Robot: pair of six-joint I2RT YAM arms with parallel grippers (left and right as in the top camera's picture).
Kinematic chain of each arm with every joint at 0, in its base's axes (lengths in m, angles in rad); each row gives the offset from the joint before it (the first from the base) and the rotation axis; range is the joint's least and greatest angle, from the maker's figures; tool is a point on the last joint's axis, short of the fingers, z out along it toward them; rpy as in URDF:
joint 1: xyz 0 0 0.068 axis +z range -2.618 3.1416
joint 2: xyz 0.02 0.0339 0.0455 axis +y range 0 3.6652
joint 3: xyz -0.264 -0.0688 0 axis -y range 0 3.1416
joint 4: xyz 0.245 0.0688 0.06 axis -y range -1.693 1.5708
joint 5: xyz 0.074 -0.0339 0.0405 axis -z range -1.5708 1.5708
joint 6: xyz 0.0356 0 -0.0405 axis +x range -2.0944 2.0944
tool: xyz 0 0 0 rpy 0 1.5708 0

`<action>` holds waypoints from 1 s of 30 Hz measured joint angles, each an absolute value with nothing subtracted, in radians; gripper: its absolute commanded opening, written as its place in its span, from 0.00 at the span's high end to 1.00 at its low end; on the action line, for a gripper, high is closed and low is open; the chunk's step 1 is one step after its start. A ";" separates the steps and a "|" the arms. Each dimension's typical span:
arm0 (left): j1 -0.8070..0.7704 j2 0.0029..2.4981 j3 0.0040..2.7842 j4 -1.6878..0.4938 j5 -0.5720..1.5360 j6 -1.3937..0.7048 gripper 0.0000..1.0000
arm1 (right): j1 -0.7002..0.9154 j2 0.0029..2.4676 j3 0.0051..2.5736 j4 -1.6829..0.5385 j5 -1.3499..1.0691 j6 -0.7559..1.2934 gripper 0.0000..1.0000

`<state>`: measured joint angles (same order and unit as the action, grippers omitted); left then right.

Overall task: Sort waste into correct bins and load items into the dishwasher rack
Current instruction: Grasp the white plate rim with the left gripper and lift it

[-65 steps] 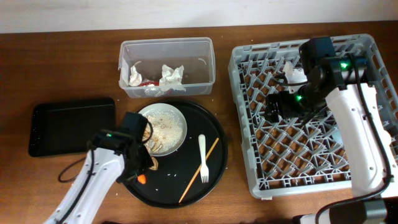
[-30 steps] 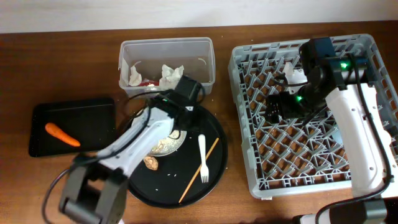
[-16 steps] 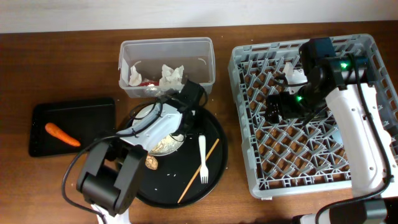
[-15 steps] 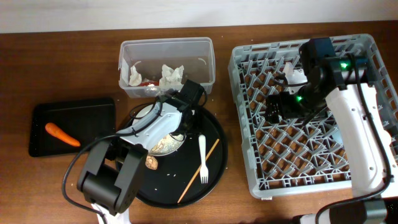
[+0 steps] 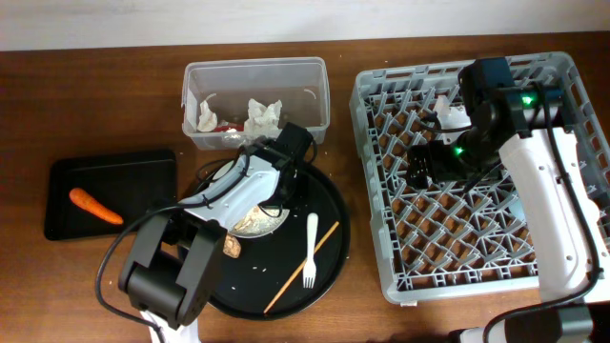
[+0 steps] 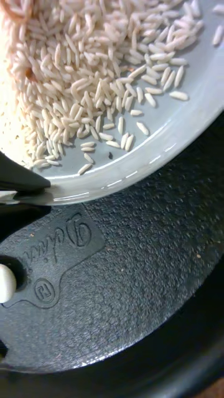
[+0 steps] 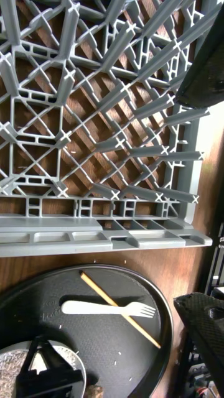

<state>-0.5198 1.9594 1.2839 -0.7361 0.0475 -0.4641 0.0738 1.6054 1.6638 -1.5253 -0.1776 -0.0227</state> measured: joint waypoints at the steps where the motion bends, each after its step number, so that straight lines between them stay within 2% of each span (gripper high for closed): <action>1: -0.520 1.960 1.287 -0.736 0.044 -0.464 0.99 | 0.074 1.605 1.664 -1.525 -0.178 -0.023 0.02; 6: -0.520 1.960 1.291 -0.745 0.041 -0.464 0.99 | 0.074 1.605 1.664 -1.526 -0.175 -0.023 0.02; 13: -0.522 1.971 1.396 -0.968 -0.014 -0.468 0.99 | 0.074 1.605 1.664 -1.526 -0.174 -0.023 0.02; 30: -0.523 1.898 1.459 -1.161 -0.057 -0.468 0.99 | 0.074 1.605 1.664 -1.526 -0.174 -0.023 0.02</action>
